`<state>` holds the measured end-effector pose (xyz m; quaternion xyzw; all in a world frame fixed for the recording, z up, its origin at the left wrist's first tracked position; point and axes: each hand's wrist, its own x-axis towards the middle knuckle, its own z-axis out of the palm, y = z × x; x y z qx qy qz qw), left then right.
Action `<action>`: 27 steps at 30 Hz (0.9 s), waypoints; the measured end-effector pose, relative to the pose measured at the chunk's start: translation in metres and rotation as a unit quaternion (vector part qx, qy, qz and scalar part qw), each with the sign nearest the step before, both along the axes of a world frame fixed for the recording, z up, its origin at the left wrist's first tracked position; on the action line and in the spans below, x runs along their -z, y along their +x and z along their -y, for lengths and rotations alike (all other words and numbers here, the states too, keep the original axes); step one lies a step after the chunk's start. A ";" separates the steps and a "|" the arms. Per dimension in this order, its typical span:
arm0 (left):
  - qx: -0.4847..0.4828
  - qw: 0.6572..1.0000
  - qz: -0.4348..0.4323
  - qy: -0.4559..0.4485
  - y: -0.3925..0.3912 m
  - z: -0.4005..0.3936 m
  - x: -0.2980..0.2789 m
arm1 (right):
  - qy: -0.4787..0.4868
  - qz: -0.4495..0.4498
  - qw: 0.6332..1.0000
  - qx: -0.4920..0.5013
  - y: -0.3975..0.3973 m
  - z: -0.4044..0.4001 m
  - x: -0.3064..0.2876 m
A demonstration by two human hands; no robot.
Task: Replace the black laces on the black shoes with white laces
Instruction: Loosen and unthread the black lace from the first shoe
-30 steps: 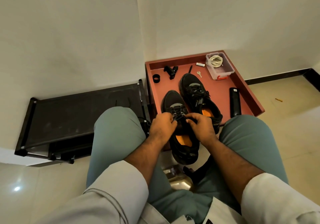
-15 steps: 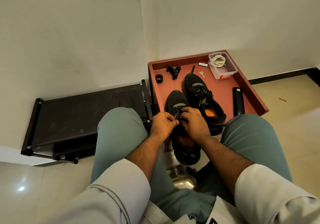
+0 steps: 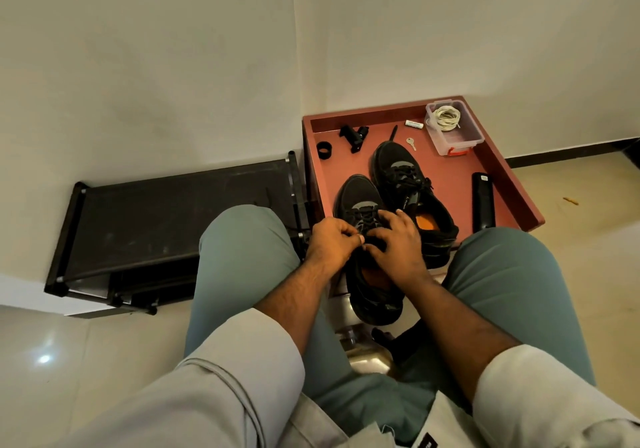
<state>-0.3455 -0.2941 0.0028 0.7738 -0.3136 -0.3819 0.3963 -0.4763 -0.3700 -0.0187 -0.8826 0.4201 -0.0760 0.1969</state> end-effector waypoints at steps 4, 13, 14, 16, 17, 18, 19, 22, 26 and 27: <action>-0.003 1.000 0.000 -0.004 0.001 -0.001 0.002 | 0.051 0.135 0.988 0.056 0.002 0.003 -0.003; 0.018 0.998 0.053 0.002 0.002 0.000 0.005 | 0.126 0.277 0.936 0.174 -0.012 0.010 -0.021; 0.024 0.998 0.059 0.004 0.002 0.000 0.004 | 0.074 0.225 0.966 0.101 -0.009 0.006 -0.020; 0.028 0.998 0.063 0.006 0.001 0.001 0.002 | -0.014 0.112 0.994 -0.007 -0.002 -0.002 -0.013; 0.027 0.998 0.065 0.005 0.001 0.001 0.002 | -0.033 0.070 0.997 -0.029 0.000 -0.005 -0.009; 0.024 0.998 0.065 0.005 0.001 0.000 0.002 | -0.040 0.045 0.998 -0.030 0.001 -0.006 -0.006; 0.021 0.998 0.065 0.006 0.002 0.000 0.003 | -0.036 0.034 0.999 -0.016 0.002 -0.006 -0.006; 0.016 0.998 0.061 0.004 0.003 -0.002 0.004 | -0.028 0.040 0.999 0.021 -0.001 0.001 -0.010; 0.019 0.999 0.050 0.002 0.003 -0.003 0.002 | -0.066 0.021 0.997 -0.035 -0.001 0.001 -0.013; 0.020 0.999 0.047 0.001 0.002 -0.003 0.001 | -0.070 0.000 0.996 -0.052 0.001 -0.001 -0.012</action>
